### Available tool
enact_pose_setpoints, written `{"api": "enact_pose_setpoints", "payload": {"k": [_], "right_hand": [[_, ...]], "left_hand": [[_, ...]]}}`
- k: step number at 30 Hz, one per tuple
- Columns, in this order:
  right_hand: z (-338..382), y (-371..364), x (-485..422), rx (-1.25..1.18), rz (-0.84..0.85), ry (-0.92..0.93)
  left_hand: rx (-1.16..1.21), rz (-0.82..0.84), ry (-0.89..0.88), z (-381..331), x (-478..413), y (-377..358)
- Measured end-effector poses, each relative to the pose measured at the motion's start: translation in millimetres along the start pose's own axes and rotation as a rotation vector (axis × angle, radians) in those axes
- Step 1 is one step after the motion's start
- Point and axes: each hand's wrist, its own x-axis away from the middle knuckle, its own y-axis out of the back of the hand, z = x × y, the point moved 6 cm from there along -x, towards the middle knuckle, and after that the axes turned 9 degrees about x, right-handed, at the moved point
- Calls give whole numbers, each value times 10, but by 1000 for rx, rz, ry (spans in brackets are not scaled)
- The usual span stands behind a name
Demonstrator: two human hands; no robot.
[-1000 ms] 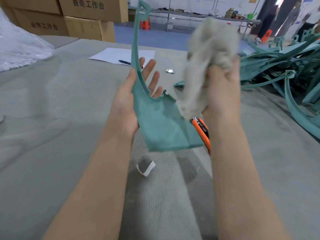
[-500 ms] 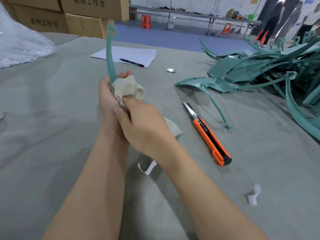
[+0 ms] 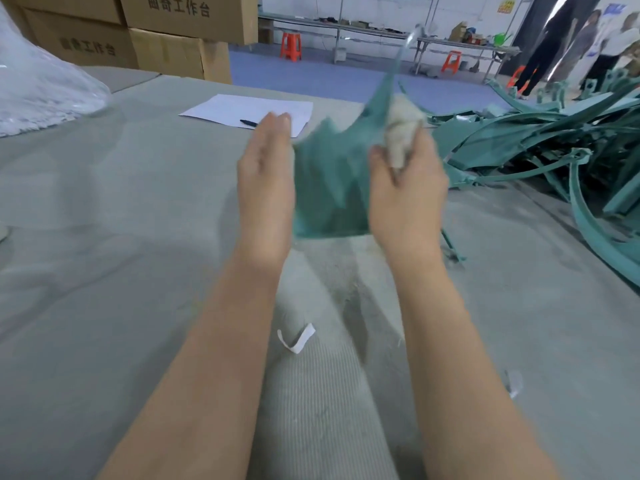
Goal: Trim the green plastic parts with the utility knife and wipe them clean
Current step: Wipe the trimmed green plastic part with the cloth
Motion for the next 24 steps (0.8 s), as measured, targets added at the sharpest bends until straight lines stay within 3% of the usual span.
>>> {"api": "enact_pose_setpoints", "payload": {"k": [1,2,3,7,9,12,15,17,20,21,24], "right_hand": [[-94,69,-45,-87,-69,-54],[-174,105,-81,-155,-92,-94],[-237,110,-103,-191,-86,-134],[-482,23,-98,-199,14,-262],[-606,-7,-97,-138,35,-305],[-703,133,-71,-19,-138,-351],[-585,254,-48,-259,-293,-313],[-366,106,-20,-341,-173,-193],[81,-430,184,97,171,214],[99,-578,219,224,254,262],[-219,-590,28,297,322,3]], "left_hand": [[-72,-76,2,29,23,46],[-211,-68,-39,34,46,60],[-207,0,45,75,95,23],[137,353,472,238,186,-102],[76,391,485,294,215,-131],[6,353,431,349,202,-166],[128,292,425,339,175,-193],[235,259,451,343,182,-232],[478,239,497,285,229,-313],[523,232,496,263,229,-318],[411,273,484,279,264,-373]]}}
